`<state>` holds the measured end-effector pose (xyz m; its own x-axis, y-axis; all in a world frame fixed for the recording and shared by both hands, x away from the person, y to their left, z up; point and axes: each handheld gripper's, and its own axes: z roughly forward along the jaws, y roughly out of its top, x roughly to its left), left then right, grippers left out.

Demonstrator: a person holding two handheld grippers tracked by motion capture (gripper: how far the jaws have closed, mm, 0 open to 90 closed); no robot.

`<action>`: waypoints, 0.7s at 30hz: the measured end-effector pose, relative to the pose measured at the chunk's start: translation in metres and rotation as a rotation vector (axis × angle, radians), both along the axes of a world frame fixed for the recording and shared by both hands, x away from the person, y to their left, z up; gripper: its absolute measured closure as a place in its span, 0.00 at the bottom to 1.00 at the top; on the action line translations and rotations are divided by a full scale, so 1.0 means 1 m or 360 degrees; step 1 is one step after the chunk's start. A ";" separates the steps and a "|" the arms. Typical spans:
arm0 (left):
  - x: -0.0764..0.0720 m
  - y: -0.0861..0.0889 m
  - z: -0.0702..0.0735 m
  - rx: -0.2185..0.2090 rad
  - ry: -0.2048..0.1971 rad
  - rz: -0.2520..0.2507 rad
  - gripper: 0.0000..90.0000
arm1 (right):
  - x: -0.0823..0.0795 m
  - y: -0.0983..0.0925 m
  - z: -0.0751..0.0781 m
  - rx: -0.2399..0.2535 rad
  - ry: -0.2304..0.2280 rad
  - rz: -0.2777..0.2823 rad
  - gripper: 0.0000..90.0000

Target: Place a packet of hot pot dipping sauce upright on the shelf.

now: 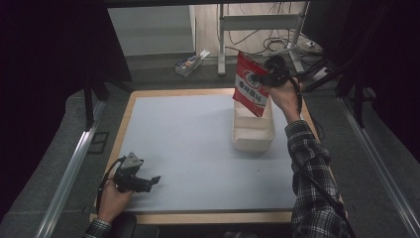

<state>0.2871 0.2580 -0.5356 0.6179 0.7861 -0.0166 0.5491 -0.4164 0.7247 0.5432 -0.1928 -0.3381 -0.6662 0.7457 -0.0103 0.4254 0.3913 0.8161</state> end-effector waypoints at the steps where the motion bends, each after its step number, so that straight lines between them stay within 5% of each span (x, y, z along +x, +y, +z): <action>1: 0.000 0.000 0.000 0.0001 0.0001 0.0000 0.06 | 0.000 -0.002 0.000 -0.0001 -0.0001 -0.0006 0.98; 21: 0.000 0.000 -0.001 -0.0008 0.0002 -0.0002 0.06 | 0.006 -0.012 -0.020 -0.0047 0.0048 -0.0059 0.98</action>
